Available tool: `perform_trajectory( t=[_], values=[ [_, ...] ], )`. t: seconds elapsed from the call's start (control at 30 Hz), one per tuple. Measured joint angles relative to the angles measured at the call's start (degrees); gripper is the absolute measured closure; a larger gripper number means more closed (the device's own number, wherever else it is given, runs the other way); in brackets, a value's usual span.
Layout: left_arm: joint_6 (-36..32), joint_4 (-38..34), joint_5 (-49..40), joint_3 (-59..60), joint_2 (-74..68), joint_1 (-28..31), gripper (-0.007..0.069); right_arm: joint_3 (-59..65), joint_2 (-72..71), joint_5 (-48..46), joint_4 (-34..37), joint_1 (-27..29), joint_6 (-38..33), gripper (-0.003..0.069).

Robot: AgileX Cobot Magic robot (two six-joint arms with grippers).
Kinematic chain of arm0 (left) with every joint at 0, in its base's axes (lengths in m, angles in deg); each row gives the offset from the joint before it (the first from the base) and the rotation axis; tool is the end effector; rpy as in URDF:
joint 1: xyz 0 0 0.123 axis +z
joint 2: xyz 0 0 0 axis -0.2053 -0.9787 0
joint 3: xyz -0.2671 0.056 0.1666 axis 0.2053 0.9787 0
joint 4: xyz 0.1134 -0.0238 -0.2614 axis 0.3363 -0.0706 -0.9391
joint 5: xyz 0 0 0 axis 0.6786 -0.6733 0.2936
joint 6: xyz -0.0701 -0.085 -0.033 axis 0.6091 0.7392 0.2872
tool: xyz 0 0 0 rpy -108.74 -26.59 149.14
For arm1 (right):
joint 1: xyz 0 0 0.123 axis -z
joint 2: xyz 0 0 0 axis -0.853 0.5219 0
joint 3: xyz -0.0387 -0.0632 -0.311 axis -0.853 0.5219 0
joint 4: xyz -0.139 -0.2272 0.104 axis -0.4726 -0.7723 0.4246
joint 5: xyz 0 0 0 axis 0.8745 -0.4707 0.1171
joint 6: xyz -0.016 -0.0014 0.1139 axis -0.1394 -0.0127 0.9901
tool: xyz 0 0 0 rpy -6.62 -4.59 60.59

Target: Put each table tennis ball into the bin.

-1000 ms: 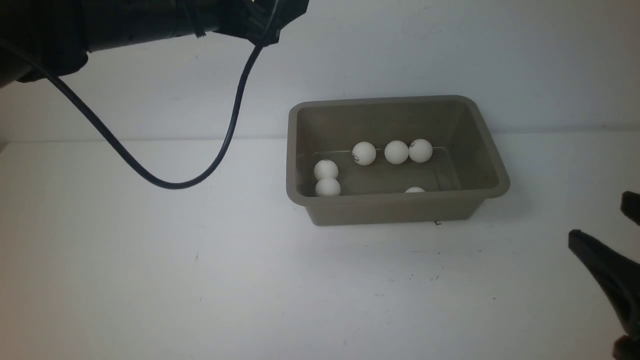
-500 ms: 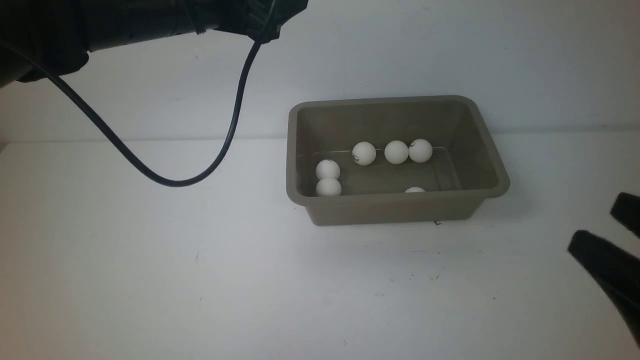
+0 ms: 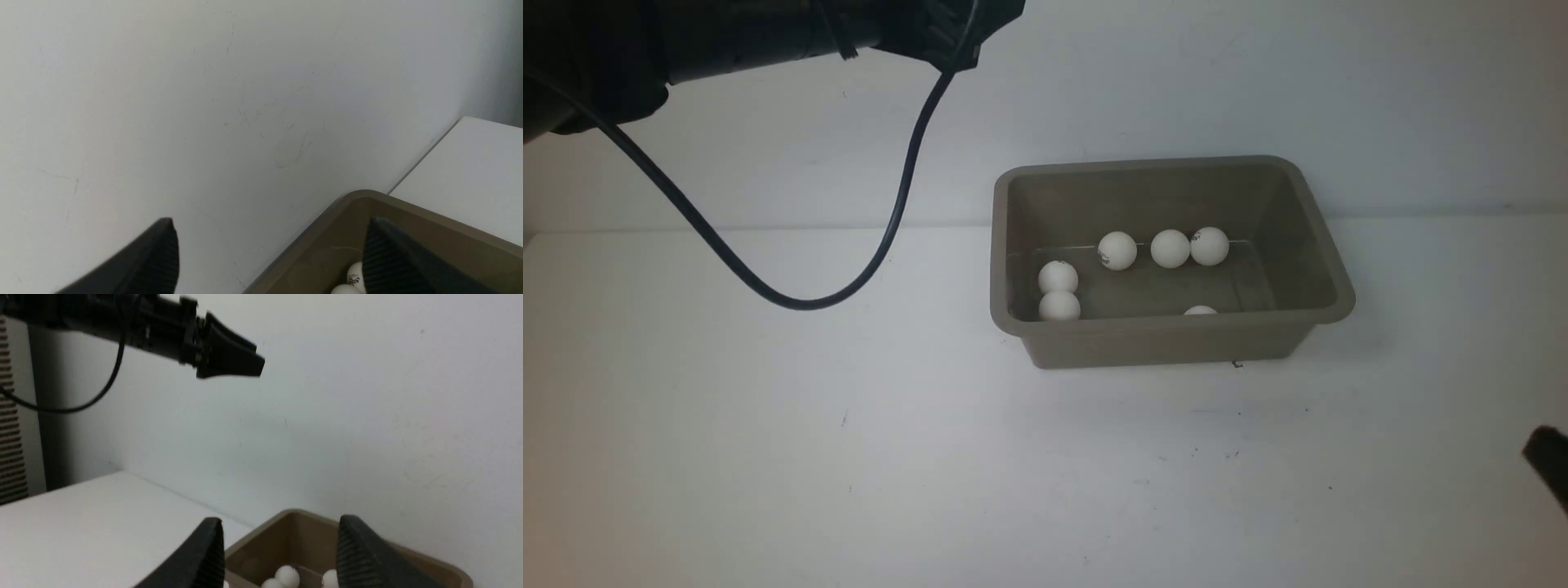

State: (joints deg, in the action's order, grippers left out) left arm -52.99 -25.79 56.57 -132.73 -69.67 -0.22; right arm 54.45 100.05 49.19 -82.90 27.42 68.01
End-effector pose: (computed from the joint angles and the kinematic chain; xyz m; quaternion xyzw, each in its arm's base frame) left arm 0.4276 -0.1441 0.4044 0.3088 0.6923 -0.1679 0.6302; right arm 0.1008 0.0358 0.2662 -0.1850 0.6976 0.0670 0.6889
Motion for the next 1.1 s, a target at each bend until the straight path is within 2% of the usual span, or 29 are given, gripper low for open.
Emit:
perform_trajectory(
  t=[0.47,1.1],
  values=[
    [0.00,-1.48,0.13,0.00,0.00,0.00,0.0080,5.56,0.00,-0.68,0.00,0.00,5.92,0.0416],
    [0.00,-2.95,0.13,0.00,0.00,0.00,0.0080,5.56,0.00,-0.79,0.00,0.00,6.07,0.0416]
  ],
)
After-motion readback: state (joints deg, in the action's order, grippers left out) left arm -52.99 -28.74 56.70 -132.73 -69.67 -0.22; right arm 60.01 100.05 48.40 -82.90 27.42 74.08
